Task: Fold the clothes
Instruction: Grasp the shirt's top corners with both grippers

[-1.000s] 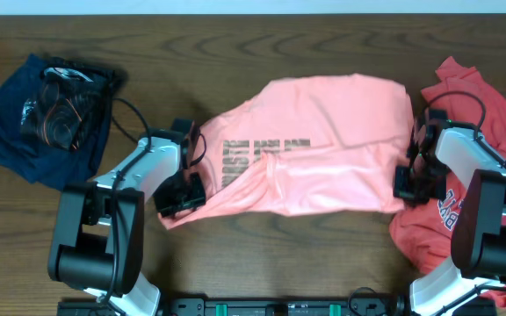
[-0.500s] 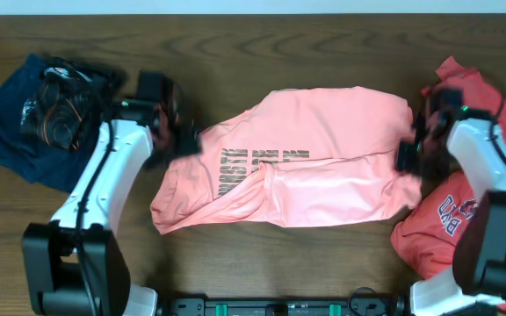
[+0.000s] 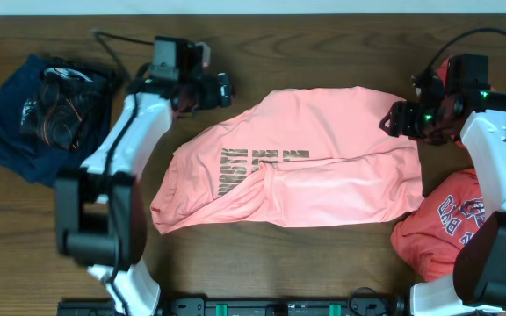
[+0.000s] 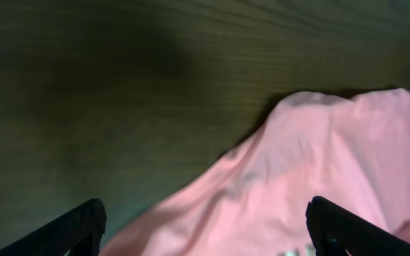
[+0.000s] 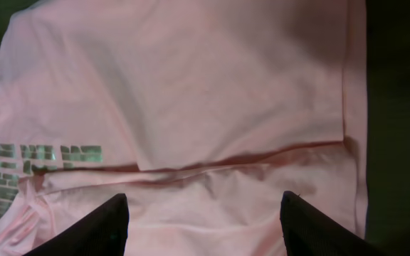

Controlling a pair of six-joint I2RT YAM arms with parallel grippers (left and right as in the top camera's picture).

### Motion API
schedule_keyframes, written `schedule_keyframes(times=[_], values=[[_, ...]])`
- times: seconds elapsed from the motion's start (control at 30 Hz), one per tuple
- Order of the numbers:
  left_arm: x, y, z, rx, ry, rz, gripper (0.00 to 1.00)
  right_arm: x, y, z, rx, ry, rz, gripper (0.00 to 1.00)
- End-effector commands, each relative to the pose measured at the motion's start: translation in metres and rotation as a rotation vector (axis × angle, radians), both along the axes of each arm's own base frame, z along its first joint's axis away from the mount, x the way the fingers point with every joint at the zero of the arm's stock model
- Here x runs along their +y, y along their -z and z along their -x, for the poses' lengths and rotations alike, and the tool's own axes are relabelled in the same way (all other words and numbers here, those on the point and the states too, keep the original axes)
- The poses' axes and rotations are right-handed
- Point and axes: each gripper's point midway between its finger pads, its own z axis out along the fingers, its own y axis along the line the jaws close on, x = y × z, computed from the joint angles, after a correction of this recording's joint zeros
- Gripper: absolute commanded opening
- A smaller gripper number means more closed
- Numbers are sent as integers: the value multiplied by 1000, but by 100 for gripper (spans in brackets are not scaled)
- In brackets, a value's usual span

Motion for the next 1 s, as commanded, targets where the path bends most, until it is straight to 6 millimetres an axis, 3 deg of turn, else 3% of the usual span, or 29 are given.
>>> schedule_keyframes(times=[0.0,0.13,0.27,0.43,0.7,0.83,0.93,0.97], values=[[-28,3,-20,-45,108,1,91,4,-1,2,2,-23,-16,66],[-44,22,-43,-69,132,-62,91,4,-1,5,15,-22,-18,66],[-61,41,-51,-93,163,-61,91,4,0,7,24,-22,-20,66],[-83,69,-46,-70,204,-63,89,4,0,7,24,-22,-19,66],[-115,96,-28,-34,273,-67,84,4,0,7,24,-22,-20,66],[-124,102,-22,-24,292,-70,64,4,0,8,27,-22,-19,62],[-125,97,-25,-41,288,-65,30,3,1,8,28,-20,-12,52],[-123,94,-27,-44,281,-62,24,2,1,8,29,-18,-6,50]])
